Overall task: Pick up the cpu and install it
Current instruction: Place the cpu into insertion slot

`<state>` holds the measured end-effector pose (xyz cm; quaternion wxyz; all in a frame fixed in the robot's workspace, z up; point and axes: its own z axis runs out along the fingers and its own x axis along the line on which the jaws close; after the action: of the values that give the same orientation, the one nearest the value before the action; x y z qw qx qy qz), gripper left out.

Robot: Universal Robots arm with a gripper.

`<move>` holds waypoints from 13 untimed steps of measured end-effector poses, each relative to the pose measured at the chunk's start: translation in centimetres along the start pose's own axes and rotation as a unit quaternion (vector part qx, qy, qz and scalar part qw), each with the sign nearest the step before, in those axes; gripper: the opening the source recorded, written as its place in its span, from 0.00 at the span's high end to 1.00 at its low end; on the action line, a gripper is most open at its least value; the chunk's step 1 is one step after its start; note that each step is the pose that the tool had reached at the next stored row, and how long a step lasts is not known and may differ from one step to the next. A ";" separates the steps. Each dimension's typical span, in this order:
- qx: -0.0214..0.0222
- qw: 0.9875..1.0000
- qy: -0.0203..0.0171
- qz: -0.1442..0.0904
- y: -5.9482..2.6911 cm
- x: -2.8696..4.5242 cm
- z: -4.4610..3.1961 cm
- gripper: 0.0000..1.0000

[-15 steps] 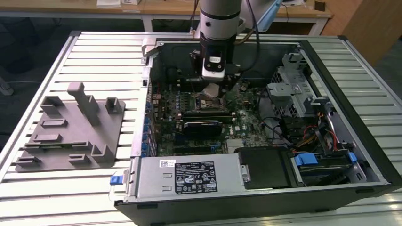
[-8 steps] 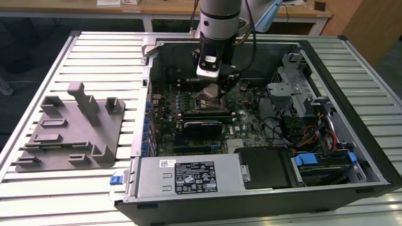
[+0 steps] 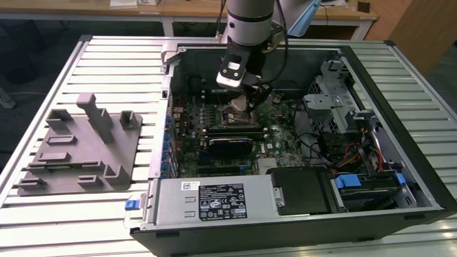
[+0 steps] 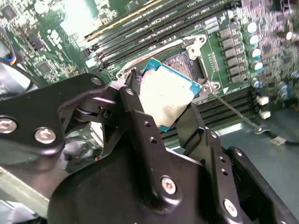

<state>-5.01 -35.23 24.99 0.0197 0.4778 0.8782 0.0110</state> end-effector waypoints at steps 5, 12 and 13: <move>0.001 0.999 -0.002 0.046 0.00 0.00 0.02 0.45; 0.003 0.994 -0.004 0.109 0.00 0.00 0.06 0.45; 0.003 0.993 -0.005 0.118 0.00 0.00 0.06 0.45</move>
<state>-5.01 -35.23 24.92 0.0209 0.5783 0.8155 0.0086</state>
